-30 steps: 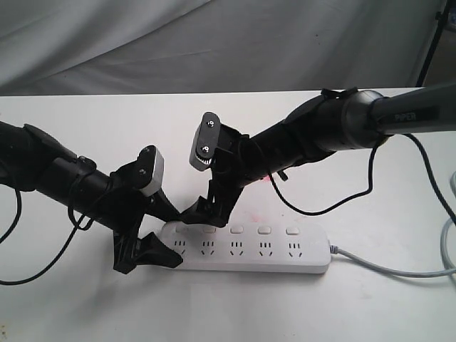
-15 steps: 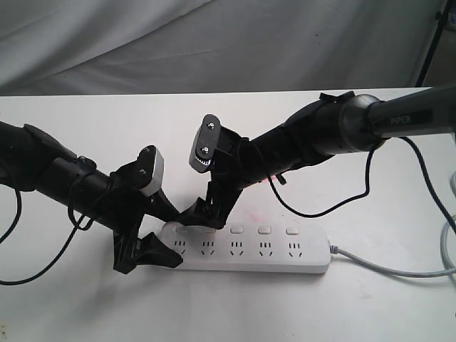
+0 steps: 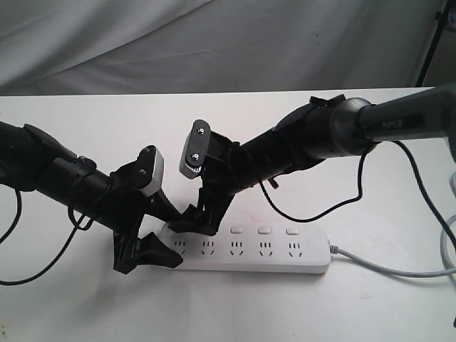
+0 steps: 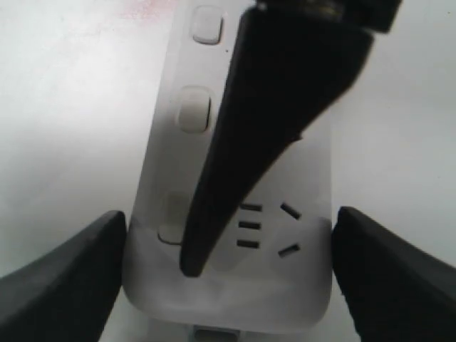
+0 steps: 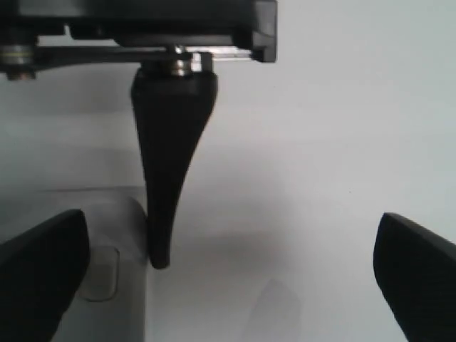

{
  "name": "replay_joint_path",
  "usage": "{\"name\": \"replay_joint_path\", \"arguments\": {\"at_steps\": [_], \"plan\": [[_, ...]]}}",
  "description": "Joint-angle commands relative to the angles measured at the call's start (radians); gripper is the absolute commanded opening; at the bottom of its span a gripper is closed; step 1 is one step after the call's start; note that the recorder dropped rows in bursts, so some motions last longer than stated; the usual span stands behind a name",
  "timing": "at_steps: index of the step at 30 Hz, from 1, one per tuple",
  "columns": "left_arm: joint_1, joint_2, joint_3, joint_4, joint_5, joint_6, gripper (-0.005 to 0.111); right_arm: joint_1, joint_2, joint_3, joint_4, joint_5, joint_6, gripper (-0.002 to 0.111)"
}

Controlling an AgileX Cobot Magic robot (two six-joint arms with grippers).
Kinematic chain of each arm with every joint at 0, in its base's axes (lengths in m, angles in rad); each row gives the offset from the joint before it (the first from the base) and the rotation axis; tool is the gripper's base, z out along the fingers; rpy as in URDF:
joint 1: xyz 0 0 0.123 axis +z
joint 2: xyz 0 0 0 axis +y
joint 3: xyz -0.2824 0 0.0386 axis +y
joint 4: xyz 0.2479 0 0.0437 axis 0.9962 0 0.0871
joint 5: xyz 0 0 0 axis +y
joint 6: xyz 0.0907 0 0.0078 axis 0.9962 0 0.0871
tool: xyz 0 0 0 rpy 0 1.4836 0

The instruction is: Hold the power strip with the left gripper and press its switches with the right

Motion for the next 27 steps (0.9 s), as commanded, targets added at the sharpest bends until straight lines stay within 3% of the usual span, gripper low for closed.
{"name": "replay_joint_path", "arguments": {"at_steps": [1,27], "plan": [[-0.005,0.003,0.001,-0.010,-0.007,0.002,0.044,0.008,-0.001,0.004,-0.021,-0.029,0.000,0.104],[-0.005,0.003,0.001,-0.010,-0.007,0.002,0.044,0.006,-0.035,0.004,-0.009,-0.020,0.015,0.104]]}}
